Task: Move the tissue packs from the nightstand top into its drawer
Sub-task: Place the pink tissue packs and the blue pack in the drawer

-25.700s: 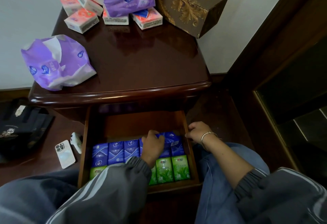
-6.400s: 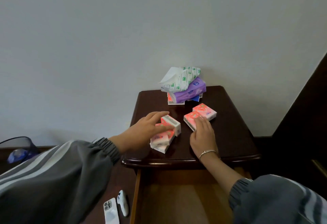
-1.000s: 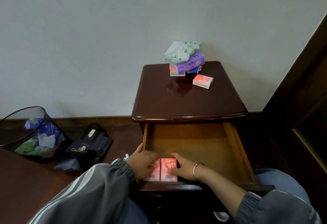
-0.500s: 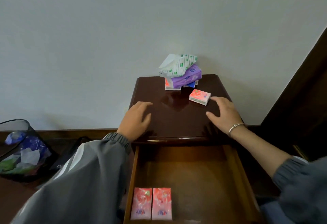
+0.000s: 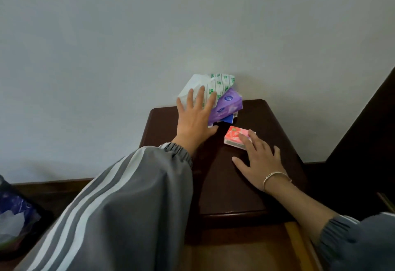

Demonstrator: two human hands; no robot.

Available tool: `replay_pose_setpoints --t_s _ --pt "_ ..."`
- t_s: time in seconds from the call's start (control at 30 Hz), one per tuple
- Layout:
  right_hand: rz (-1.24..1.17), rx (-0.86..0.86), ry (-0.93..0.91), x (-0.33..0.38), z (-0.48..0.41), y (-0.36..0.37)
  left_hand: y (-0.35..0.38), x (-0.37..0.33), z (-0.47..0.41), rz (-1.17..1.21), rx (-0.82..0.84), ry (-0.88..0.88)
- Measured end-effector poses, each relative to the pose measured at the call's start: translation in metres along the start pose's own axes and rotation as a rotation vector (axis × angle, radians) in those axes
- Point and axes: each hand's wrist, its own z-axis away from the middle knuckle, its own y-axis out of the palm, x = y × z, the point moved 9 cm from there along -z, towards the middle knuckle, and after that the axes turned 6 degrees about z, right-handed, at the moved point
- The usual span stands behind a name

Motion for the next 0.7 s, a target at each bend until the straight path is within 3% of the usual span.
replay_pose_setpoints --t_s 0.13,0.33,0.57,0.63,0.7 --pt "-0.005 -0.021 -0.003 0.0 0.001 -0.002 0.021 -0.016 -0.025 -0.042 0.093 0.083" --pt "-0.024 -0.053 -0.003 -0.002 0.0 -0.002 0.005 -0.015 -0.028 -0.095 0.017 0.174" --pt "-0.044 -0.042 0.007 -0.001 -0.001 -0.003 -0.083 0.053 0.022 0.075 -0.314 0.007" --pt "-0.051 -0.037 0.015 -0.002 -0.001 -0.004 -0.085 0.077 0.048 -0.002 -0.288 -0.045" --pt "-0.055 -0.05 0.015 -0.002 0.0 -0.007 -0.07 0.095 0.074 -0.096 -0.142 -0.084"
